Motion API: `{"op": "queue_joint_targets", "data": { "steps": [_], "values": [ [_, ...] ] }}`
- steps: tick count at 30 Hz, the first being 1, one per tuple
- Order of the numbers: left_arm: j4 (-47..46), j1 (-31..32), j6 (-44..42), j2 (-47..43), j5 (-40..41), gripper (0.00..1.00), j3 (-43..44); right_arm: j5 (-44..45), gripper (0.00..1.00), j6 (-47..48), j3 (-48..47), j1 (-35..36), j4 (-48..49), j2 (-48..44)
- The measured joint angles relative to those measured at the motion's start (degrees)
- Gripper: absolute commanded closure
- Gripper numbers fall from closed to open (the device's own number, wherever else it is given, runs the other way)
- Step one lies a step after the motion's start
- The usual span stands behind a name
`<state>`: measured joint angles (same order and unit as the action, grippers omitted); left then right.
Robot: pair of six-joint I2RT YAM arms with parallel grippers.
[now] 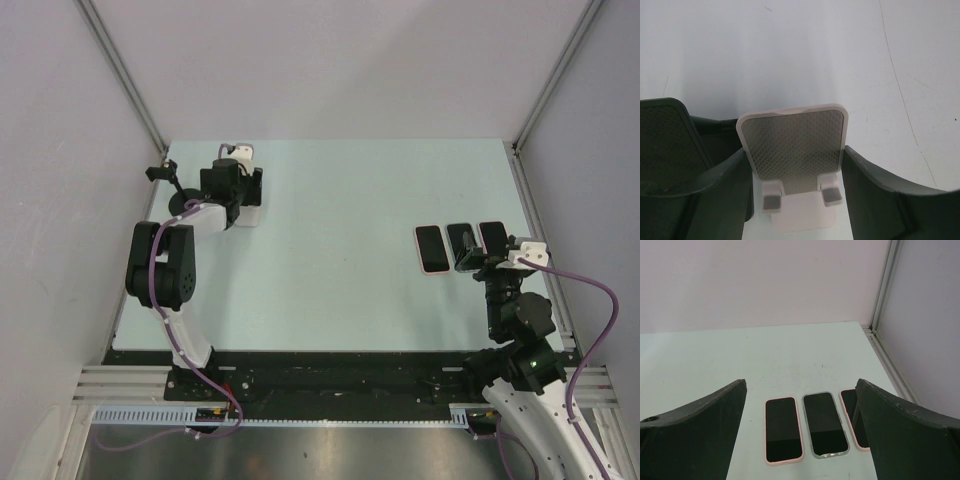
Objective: Remove the phone from the phone stand
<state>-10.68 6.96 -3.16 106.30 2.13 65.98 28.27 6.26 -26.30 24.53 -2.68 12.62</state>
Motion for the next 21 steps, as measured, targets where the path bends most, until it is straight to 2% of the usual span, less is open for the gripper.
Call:
{"op": "queue_joint_targets", "data": {
  "steps": [15,21],
  "values": [
    [-3.0,-0.1,-1.7,0.3,-0.3,0.23,-1.2,-0.6,0.04,0.0,0.1,0.0,0.0,0.6],
    [-3.2,-0.3,-1.8,-0.6,-0.4,0.09,-2.5,-0.7,0.04,0.0,0.1,0.0,0.0,0.5]
  ]
}}
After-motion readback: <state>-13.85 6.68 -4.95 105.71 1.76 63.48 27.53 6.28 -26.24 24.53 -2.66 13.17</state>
